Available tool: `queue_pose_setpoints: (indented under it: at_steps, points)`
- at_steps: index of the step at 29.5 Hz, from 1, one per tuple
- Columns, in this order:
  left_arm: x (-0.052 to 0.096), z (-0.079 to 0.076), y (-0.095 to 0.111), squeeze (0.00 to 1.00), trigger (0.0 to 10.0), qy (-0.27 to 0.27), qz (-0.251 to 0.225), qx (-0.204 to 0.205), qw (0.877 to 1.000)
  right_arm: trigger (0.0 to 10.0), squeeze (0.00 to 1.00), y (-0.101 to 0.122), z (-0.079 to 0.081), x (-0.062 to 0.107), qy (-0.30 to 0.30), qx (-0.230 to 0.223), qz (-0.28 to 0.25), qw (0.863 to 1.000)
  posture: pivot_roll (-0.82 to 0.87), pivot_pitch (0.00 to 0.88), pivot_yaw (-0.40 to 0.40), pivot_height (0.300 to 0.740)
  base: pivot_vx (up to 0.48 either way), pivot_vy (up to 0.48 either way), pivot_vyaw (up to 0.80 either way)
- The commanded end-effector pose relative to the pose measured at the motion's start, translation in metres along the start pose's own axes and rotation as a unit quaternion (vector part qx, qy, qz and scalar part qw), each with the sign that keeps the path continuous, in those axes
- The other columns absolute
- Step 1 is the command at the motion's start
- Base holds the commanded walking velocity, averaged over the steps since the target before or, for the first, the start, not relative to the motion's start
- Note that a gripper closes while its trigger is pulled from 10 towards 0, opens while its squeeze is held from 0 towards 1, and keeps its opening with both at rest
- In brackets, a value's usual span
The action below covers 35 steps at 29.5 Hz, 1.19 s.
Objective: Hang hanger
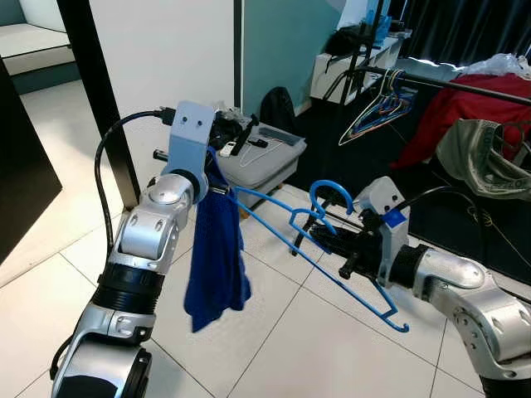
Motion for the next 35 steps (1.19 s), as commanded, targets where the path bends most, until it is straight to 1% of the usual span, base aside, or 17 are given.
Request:
queue_pose_setpoints:
  at_steps: [1,8,13,14,17,19,21,23,24,25,27,29,30,32,33,34,35]
  points:
    - [0.002,-0.003,0.001,0.00,10.0,-0.005,-0.003,-0.002,1.000,10.0,0.00,0.001,-0.005,0.005,-0.007,-0.001,-0.004,1.000,-0.09,0.054,-0.013,0.740,0.000,0.000,0.00]
    - [0.002,-0.005,-0.001,0.00,10.0,-0.009,-0.002,-0.002,1.000,10.0,0.00,0.005,-0.010,0.008,-0.016,0.001,-0.009,1.000,-0.09,0.055,-0.014,0.740,0.000,0.000,0.00]
    - [0.003,-0.011,-0.002,0.00,10.0,-0.021,0.000,0.000,1.000,10.0,0.00,0.006,-0.012,0.008,-0.023,0.002,-0.012,1.000,-0.09,0.056,-0.015,0.740,0.000,0.000,0.00]
    - [0.003,-0.016,-0.003,0.00,10.0,-0.028,0.002,0.003,1.000,10.0,0.00,0.007,-0.012,0.007,-0.022,0.001,-0.013,1.000,-0.09,0.055,-0.015,0.740,0.000,0.000,0.00]
    - [0.004,-0.021,-0.003,0.00,10.0,-0.038,0.003,0.010,0.999,10.0,0.00,0.006,-0.010,0.005,-0.019,0.002,-0.010,1.000,-0.09,0.055,-0.015,0.740,0.000,0.000,0.00]
    - [0.005,-0.031,-0.002,0.00,10.0,-0.055,0.003,0.022,0.998,10.0,0.00,0.003,-0.007,0.003,-0.015,0.001,-0.005,1.000,-0.09,0.055,-0.017,0.740,0.000,0.000,0.00]
    - [0.005,-0.031,-0.002,0.00,10.0,-0.055,0.003,0.022,0.998,10.0,0.00,0.003,-0.007,0.003,-0.015,0.001,-0.005,1.000,-0.09,0.055,-0.017,0.740,0.000,0.000,0.00]
    - [0.006,-0.040,-0.002,0.00,10.0,-0.071,0.006,0.038,0.997,10.0,0.00,0.000,-0.003,-0.001,-0.011,-0.001,0.003,1.000,-0.09,0.055,-0.017,0.740,0.000,0.000,0.00]
    - [0.006,-0.040,-0.002,0.00,10.0,-0.071,0.006,0.038,0.997,10.0,0.00,0.000,-0.003,-0.001,-0.011,-0.001,0.003,1.000,-0.09,0.055,-0.017,0.740,0.000,0.000,0.00]
    - [0.007,-0.045,-0.001,0.00,10.0,-0.080,0.007,0.046,0.996,10.0,0.00,-0.004,-0.002,-0.004,-0.016,-0.006,0.011,1.000,-0.09,0.053,-0.019,0.740,0.000,0.000,0.00]
    - [0.007,-0.045,-0.001,0.00,10.0,-0.080,0.007,0.046,0.996,10.0,0.00,-0.004,-0.002,-0.004,-0.016,-0.006,0.011,1.000,-0.09,0.053,-0.019,0.740,0.000,0.000,0.00]
    - [0.008,-0.049,-0.001,0.00,10.0,-0.086,0.008,0.052,0.995,10.0,0.00,-0.007,-0.004,-0.006,-0.026,-0.011,0.021,0.999,-0.09,0.053,-0.019,0.740,0.000,0.000,0.00]
    - [0.008,-0.051,0.001,0.00,10.0,-0.092,0.007,0.056,0.994,10.0,0.00,-0.011,-0.009,-0.008,-0.045,-0.013,0.032,0.998,-0.09,0.050,-0.017,0.740,0.000,0.000,0.00]
    - [0.008,-0.051,0.001,0.00,10.0,-0.092,0.007,0.056,0.994,10.0,0.00,-0.011,-0.009,-0.008,-0.045,-0.013,0.032,0.998,-0.09,0.050,-0.017,0.740,0.000,0.000,0.00]
    - [0.009,-0.052,0.003,0.00,10.0,-0.095,0.006,0.061,0.994,10.0,0.00,-0.013,-0.014,-0.010,-0.063,-0.016,0.039,0.997,-0.09,0.050,-0.017,0.740,0.000,0.000,0.00]
    - [0.009,-0.052,0.003,0.00,10.0,-0.095,0.006,0.061,0.994,10.0,0.00,-0.013,-0.014,-0.010,-0.063,-0.016,0.039,0.997,-0.09,0.050,-0.017,0.740,0.000,0.000,0.00]
    - [0.009,-0.055,0.005,0.00,10.0,-0.103,0.005,0.069,0.992,10.0,0.00,-0.017,-0.024,-0.011,-0.096,-0.020,0.052,0.994,-0.08,0.043,-0.020,0.740,0.000,0.000,0.00]
Point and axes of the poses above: a point about 5 cm out from each wrist's last joint towards the gripper, its own x axis pointing back from the gripper into the wrist, its own y axis along the axis of the wrist's last joint, z = x × y, the point moved 2 cm from there along -x, pointing out of the wrist towards the gripper, and after that the axes turned 14 degrees about x, right-handed, at the moved point
